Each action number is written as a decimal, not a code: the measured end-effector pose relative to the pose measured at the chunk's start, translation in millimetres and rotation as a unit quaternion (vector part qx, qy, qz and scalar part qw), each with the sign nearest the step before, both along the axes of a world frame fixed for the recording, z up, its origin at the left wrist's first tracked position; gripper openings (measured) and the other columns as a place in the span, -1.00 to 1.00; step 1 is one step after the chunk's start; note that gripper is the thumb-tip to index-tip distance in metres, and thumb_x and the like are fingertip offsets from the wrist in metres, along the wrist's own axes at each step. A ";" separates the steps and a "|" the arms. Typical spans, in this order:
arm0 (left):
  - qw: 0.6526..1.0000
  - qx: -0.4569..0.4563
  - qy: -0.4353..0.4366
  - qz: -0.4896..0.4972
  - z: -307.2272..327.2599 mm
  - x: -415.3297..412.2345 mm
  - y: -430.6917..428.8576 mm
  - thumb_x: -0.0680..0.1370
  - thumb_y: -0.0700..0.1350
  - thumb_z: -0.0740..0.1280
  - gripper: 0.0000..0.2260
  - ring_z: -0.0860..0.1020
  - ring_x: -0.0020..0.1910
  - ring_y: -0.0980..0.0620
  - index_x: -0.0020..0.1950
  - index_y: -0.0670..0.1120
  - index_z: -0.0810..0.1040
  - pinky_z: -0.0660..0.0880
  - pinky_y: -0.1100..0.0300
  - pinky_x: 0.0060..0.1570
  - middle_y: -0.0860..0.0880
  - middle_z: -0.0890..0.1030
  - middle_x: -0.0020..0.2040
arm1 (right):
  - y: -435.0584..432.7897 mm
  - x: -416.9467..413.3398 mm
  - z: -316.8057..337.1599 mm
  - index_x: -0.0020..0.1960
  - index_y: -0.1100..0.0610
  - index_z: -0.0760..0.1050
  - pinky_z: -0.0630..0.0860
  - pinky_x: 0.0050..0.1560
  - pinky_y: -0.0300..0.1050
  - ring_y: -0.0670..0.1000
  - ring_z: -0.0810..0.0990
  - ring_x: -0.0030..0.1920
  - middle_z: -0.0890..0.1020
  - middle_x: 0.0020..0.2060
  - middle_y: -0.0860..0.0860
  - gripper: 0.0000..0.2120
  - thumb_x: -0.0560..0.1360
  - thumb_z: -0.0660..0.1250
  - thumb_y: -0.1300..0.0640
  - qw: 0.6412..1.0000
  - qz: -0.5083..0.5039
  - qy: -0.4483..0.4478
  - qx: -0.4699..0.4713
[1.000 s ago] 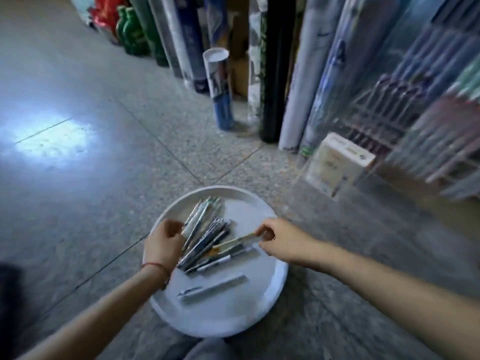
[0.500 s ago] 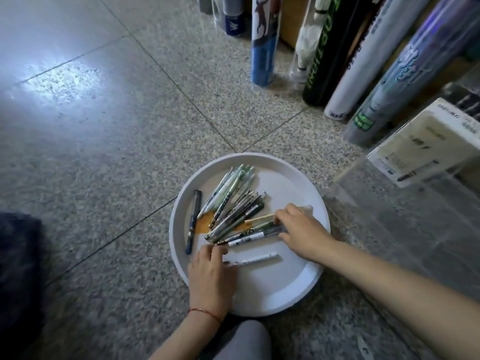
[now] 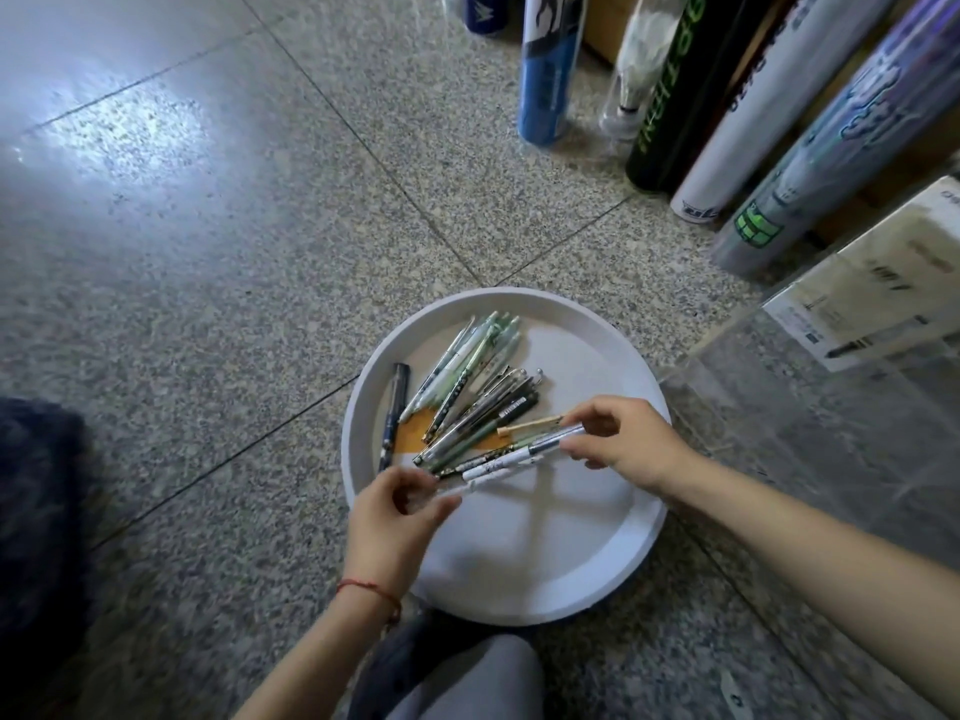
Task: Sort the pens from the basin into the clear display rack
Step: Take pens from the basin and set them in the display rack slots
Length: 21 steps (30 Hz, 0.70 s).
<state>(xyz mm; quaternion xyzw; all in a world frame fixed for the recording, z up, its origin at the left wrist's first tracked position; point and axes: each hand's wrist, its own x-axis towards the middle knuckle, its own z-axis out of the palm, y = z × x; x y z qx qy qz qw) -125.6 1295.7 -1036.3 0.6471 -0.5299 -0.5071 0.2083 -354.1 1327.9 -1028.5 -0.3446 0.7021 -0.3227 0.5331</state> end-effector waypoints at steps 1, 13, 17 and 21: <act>0.995 0.046 0.072 0.056 5.6 -2.6 -3.1 0.35 -0.33 0.47 -0.82 0.51 -0.34 0.08 -0.22 -0.12 0.52 0.50 0.44 -0.35 -0.10 0.54 -0.27 | -2.1 -0.2 3.8 -0.20 0.08 0.52 0.49 -0.37 -0.37 -0.15 0.50 -0.38 0.51 -0.30 0.07 -0.79 0.42 0.39 0.38 0.999 -0.033 -0.043 0.000; 0.943 0.117 0.304 0.073 53.9 -29.1 -41.8 0.51 -0.27 0.26 -0.90 0.63 -0.30 0.06 -0.04 -0.18 0.55 0.59 0.28 -0.29 -0.03 0.65 -0.31 | -31.4 -3.7 63.6 -0.03 0.12 0.56 0.59 -0.16 -0.18 -0.02 0.61 -0.20 0.63 -0.25 0.03 -0.85 0.51 0.22 0.26 0.939 -0.090 -0.331 -0.024; 0.879 0.231 0.412 0.065 64.2 -51.8 -41.6 0.48 -0.17 0.23 -0.83 0.55 -0.27 0.04 0.02 -0.15 0.54 0.58 0.21 -0.35 0.01 0.60 -0.33 | -34.1 1.4 71.4 0.03 0.11 0.51 0.59 -0.18 -0.17 0.00 0.57 -0.19 0.61 -0.26 0.01 -0.84 0.47 0.24 0.20 0.924 -0.096 -0.369 -0.030; 0.831 0.308 0.462 0.028 67.2 -66.4 -33.2 0.55 -0.19 0.14 -0.80 0.63 -0.33 0.09 0.07 -0.11 0.53 0.62 0.09 -0.26 -0.05 0.67 -0.23 | -31.9 5.8 74.5 0.00 0.14 0.47 0.57 -0.19 -0.14 0.01 0.59 -0.25 0.62 -0.32 0.03 -0.80 0.37 0.30 0.19 0.926 -0.082 -0.365 -0.039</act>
